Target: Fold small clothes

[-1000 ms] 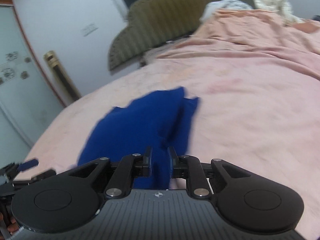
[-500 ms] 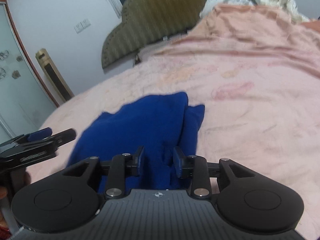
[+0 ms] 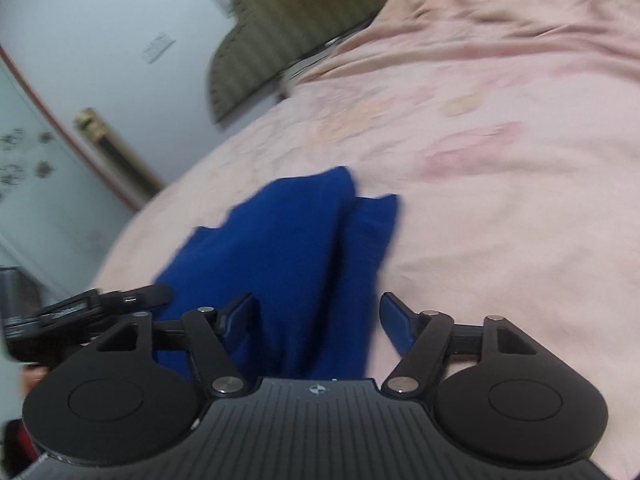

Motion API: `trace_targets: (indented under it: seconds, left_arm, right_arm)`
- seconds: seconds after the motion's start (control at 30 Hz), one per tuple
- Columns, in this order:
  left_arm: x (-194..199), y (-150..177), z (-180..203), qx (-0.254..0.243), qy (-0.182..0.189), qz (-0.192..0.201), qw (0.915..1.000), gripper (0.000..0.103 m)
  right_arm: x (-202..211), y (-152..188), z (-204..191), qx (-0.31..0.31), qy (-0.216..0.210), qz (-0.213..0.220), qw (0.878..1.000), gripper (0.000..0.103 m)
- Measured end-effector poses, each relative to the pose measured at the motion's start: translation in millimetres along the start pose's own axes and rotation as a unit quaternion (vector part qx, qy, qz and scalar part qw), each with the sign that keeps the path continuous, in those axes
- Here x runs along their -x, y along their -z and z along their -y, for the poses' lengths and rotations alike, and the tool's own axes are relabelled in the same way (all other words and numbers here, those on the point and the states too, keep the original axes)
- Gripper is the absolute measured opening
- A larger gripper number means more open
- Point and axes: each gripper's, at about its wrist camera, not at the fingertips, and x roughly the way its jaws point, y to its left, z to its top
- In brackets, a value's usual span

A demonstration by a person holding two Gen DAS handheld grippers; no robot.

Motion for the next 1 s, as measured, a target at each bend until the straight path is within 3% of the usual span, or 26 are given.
trace_targets:
  seconds: [0.07,0.1,0.13,0.17,0.2,0.23,0.37,0.47,0.53,0.6,0.63,0.7,0.73,0.77,0.8,0.87,0.93,1.0]
  left_arm:
    - [-8.5,-7.9,-4.9,0.016,0.021,0.002,0.9996,0.089]
    - [-11.0,-11.8,-5.7,0.023,0.029,0.008,0.9993,0.083]
    - [-14.1,-14.5,-5.6,0.027,0.036,0.011,0.9990,0.074]
    - [-18.9,-17.6,-3.3,0.026,0.035,0.005,0.9990,0.051]
    - [-23.6,-19.7,-0.8,0.020,0.019,0.000,0.9996,0.036]
    - [-26.4,-20.4,3.0,0.003,0.005,-0.002,1.0000,0.028]
    - [-1.6,-15.2,18.2,-0.067,-0.009,0.042,0.9968,0.021]
    - [5.3,-23.7,28.0,-0.093,-0.031,0.076,0.9923,0.021]
    - [-6.5,-33.4,33.3,-0.112,-0.056,0.069,0.9897,0.021]
    - [-24.1,-36.0,37.9,-0.137,-0.110,0.044,0.9835,0.026]
    - [-28.2,-35.3,39.1,-0.138,-0.131,0.031,0.9813,0.027]
    - [-15.5,-28.2,43.8,-0.136,-0.133,0.047,0.9806,0.030]
    - [-6.0,-22.6,48.3,-0.142,-0.144,0.061,0.9774,0.033]
    - [3.0,-16.3,54.8,-0.153,-0.162,0.073,0.9721,0.043]
    - [13.0,-8.4,62.8,-0.165,-0.189,0.085,0.9643,0.061]
    - [30.0,10.6,77.6,-0.177,-0.239,0.109,0.9484,0.084]
    - [42.8,33.0,90.9,-0.193,-0.257,0.119,0.9395,0.085]
    - [43.8,52.0,99.8,-0.211,-0.258,0.114,0.9361,0.085]
  right_arm:
    - [-17.3,-10.9,3.6,-0.003,-0.039,-0.017,0.999,0.061]
    - [-28.1,-15.8,6.0,-0.006,-0.049,-0.024,0.998,0.057]
    - [-36.9,-20.3,8.1,-0.010,-0.063,-0.025,0.998,0.052]
    - [-45.9,-25.0,12.2,-0.022,-0.077,-0.028,0.996,0.048]
    - [-53.8,-29.3,17.1,-0.039,-0.089,-0.033,0.995,0.037]
    - [-60.6,-32.9,21.0,-0.055,-0.094,-0.037,0.993,0.027]
    - [-60.9,-36.2,8.8,-0.036,-0.079,-0.025,0.996,0.023]
    - [-53.6,-40.1,-10.0,-0.003,-0.090,0.005,0.996,0.023]
    - [-57.0,-48.1,-16.1,-0.001,-0.083,0.025,0.996,0.023]
    - [-70.8,-56.3,-15.4,-0.001,-0.061,0.025,0.998,0.026]
    - [-79.4,-58.6,-13.8,0.000,-0.041,0.017,0.999,0.034]
    - [-85.7,-57.6,-11.2,-0.009,0.022,0.010,1.000,0.039]
    - [-78.1,-53.9,-11.0,-0.007,0.024,0.020,0.999,0.040]
    - [-66.1,-49.6,-13.0,-0.001,0.027,0.038,0.999,0.041]
    - [-51.3,-44.3,-18.1,0.014,0.046,0.059,0.997,0.044]
    - [-25.1,-32.5,-32.4,0.057,0.101,0.094,0.989,0.044]
    - [-3.2,-15.5,-50.1,0.105,0.123,0.107,0.981,0.045]
    - [7.4,2.6,-65.8,0.139,0.106,0.096,0.980,0.052]
